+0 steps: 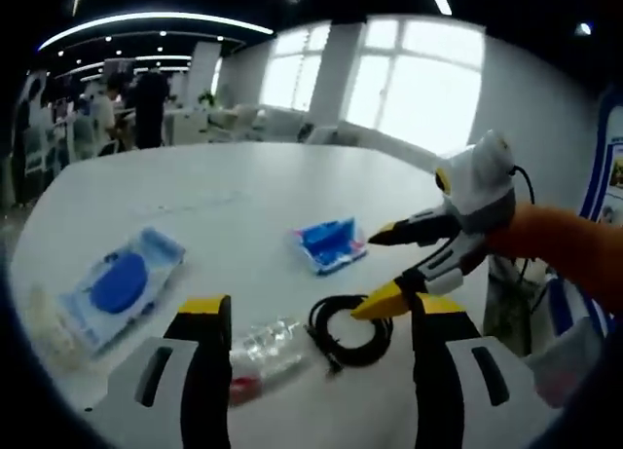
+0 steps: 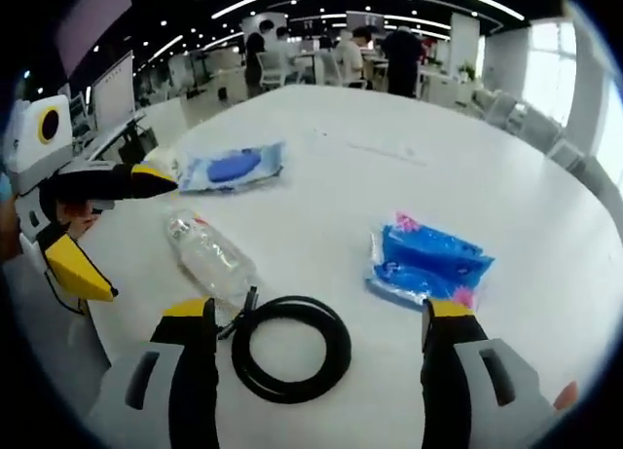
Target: Arrange the tabletop items into an orderly group along one side of the table until the central work area is clear of visible clutter.
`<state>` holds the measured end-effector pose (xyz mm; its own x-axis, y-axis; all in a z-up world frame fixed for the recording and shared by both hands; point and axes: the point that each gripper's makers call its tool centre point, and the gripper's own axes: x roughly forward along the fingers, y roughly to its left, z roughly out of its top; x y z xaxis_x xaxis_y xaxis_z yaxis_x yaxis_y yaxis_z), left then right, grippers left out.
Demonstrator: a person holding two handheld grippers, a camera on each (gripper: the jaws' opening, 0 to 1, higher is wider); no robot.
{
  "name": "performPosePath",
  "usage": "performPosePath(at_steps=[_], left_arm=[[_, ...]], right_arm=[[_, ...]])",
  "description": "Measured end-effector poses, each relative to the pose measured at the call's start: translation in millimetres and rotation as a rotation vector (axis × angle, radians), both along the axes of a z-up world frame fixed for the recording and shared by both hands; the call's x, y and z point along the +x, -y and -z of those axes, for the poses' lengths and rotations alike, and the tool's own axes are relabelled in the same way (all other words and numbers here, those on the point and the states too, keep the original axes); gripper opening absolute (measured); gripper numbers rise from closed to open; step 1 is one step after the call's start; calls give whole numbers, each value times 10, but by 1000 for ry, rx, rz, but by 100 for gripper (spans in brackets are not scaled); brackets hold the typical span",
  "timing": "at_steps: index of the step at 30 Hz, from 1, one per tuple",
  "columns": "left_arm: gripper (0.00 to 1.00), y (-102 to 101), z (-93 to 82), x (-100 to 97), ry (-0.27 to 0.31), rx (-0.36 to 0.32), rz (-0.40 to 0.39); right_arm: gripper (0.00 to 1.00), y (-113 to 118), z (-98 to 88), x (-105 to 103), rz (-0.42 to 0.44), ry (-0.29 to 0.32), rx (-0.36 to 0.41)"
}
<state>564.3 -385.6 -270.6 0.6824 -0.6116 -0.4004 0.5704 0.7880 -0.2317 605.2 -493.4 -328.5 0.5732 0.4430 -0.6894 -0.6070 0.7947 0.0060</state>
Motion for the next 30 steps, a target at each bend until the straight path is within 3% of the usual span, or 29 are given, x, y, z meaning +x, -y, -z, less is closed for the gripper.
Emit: performPosePath(at_steps=[10,17,27,30], left_arm=[[87,-323,-142,-57,36,-29,-86],[98,-653,-178,-80,46,-66,-199],[100,-1249,-239,-134,91,-135,-343],[100,-1335,-238,-159,112,-108,-347]], right_arm=[[86,-115,-112,-14,-24,19,5],[86,-206,-161,-14,-48,27,7],[86,-459,-273,59,-88,52,24],[87,-540,-289,80,-105,56,26]])
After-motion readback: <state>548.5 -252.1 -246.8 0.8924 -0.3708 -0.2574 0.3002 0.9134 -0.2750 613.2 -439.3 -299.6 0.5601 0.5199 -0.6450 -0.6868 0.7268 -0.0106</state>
